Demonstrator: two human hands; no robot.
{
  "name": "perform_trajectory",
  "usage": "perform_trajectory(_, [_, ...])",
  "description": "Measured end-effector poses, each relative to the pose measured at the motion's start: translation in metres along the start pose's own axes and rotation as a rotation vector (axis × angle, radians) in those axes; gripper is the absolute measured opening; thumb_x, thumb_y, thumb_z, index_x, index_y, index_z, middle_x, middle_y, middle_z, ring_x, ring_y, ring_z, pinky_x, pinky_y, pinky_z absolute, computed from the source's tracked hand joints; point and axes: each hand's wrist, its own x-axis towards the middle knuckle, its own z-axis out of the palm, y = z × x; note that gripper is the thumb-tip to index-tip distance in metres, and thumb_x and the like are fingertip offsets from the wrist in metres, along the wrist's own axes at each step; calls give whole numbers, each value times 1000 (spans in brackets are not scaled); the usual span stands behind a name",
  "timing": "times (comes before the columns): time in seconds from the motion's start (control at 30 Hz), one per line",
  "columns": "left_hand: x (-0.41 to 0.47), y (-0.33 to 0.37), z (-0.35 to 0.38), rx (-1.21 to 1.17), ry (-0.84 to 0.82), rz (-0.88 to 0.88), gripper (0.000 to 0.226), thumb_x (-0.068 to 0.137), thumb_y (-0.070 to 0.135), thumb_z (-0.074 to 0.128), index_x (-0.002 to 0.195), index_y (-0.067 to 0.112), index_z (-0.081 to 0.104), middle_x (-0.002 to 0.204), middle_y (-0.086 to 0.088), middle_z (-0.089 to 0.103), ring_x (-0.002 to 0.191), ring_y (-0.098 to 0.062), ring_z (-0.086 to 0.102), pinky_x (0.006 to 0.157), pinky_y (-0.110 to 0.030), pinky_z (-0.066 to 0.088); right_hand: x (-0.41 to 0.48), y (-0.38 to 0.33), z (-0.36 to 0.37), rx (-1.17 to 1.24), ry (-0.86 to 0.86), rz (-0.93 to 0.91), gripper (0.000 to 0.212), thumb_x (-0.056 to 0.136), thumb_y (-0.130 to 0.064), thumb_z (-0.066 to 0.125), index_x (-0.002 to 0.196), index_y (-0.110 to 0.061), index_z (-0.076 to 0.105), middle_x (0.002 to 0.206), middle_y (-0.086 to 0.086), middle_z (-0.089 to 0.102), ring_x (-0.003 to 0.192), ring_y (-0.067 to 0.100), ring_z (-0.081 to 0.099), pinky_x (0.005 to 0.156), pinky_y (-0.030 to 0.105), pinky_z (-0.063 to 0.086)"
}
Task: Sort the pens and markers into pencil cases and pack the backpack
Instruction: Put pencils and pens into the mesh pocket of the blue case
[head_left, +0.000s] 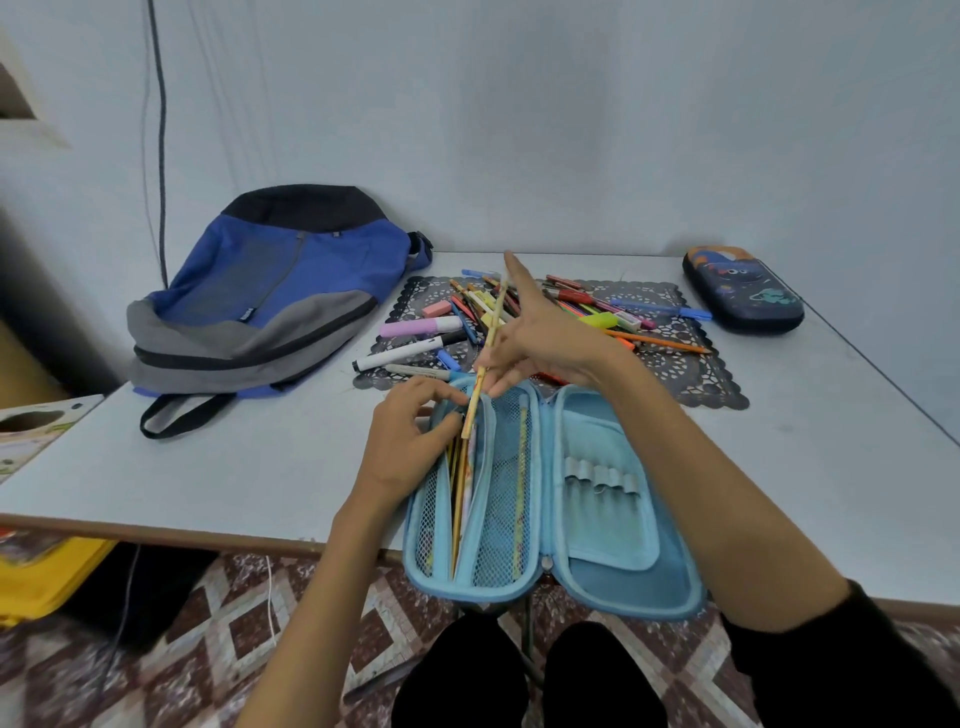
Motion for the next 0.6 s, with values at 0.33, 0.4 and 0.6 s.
perform_trajectory(0.33, [0,-4,0,-17,-4,1,24,72,40,56,88,29,69,98,13,64,100,-10,57,73,-5,43,3,1,9,-190,-46,-12,121,81,20,60,148,-37,-23,77,29,66,60,31,68,59,40,60])
perform_trajectory(0.4, [0,-3,1,-21,-6,3,22,72,40,55,88,31,68,97,13,64,99,-9,57,73,-5,43,3,0,7,-241,-79,4,120,80,18,62,149,-38,-19,79,30,67,59,30,67,53,35,57])
perform_trajectory(0.6, [0,-4,1,-24,-3,1,19,72,39,55,87,35,66,98,13,64,100,-9,57,74,-7,44,3,1,7,-497,-89,8,106,75,10,71,149,-29,6,82,28,60,51,19,47,39,21,37])
